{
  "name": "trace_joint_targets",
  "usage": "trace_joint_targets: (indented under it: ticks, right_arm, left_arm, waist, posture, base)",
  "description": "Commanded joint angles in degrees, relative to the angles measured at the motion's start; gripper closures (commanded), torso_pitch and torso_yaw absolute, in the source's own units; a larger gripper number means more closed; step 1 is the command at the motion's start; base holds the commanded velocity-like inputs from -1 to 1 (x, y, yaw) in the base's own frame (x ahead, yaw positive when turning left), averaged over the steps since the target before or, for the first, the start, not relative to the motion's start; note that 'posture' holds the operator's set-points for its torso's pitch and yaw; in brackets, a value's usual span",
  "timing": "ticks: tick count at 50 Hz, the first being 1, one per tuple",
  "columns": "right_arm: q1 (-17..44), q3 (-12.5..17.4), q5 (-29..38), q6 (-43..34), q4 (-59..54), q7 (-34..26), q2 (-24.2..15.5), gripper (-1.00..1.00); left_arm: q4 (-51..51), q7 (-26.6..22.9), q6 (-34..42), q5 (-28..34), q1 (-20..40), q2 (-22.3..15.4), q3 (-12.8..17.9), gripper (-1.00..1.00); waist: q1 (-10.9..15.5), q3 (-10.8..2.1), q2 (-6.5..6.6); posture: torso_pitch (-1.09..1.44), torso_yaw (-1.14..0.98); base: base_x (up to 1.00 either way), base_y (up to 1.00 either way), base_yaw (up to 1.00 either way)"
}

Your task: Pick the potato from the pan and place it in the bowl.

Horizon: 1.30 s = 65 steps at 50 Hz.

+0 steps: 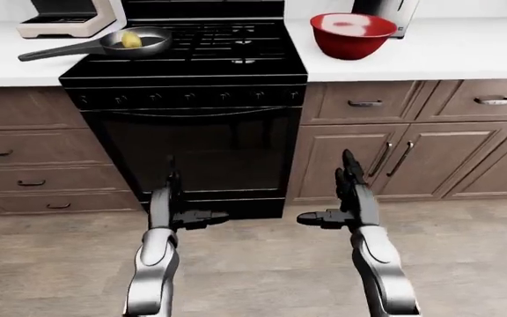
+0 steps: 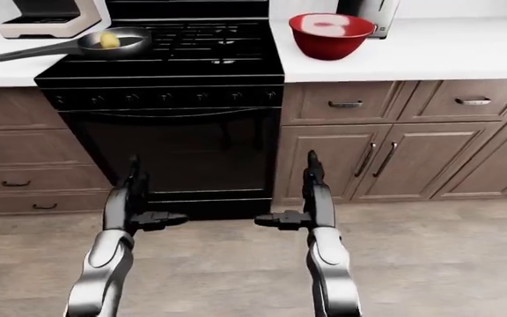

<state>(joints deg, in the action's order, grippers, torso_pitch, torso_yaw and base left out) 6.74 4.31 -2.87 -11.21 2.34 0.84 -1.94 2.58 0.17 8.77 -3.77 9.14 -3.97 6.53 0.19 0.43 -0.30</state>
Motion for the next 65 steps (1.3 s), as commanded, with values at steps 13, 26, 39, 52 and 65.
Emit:
trace_joint_targets:
  ticks: [13,26,39,52,65]
  right_arm:
    - [11.6,2.5,-1.8,-13.3,10.2,3.1,-4.5,-1.00]
    - [21.2,4.9,-5.4,-26.6,15.3,4.4,-8.2,-1.00]
    - [29.0,7.5,-11.0,-37.0,20.9,6.3,-11.8,-1.00]
    - [35.4,8.3,-15.3,-43.3,22.8,8.5,-14.8,-1.00]
    - [37.6,10.1,-20.2,-45.8,24.8,11.5,-17.0,-1.00]
  left_arm:
    - [-5.6,2.1,9.1,-2.5,10.6,-3.7,1.6,-1.00]
    - [-7.9,4.0,17.3,-5.0,19.6,-7.4,3.8,-1.00]
    - [-10.8,4.4,22.9,-6.4,25.3,-11.3,5.1,-1.00]
    - [-16.3,5.8,32.2,-9.6,31.8,-14.2,5.9,-1.00]
    - [-21.5,6.2,36.7,-11.1,32.0,-15.4,6.7,-1.00]
  waist:
    - [0.1,-0.99,0.10]
    - [0.1,-0.72,-0.06]
    - [0.3,-0.27,0.15]
    - [0.3,0.09,0.06]
    - [0.2,0.29,0.06]
  posture:
    - [0.00,0.00]
    - [0.00,0.00]
    - [0.00,0.00]
    - [0.00,0.00]
    - [0.00,0.00]
  base:
    - [0.00,0.00,0.00]
    - [0.00,0.00,0.00]
    - [0.00,0.00,0.00]
    - [0.00,0.00,0.00]
    - [0.00,0.00,0.00]
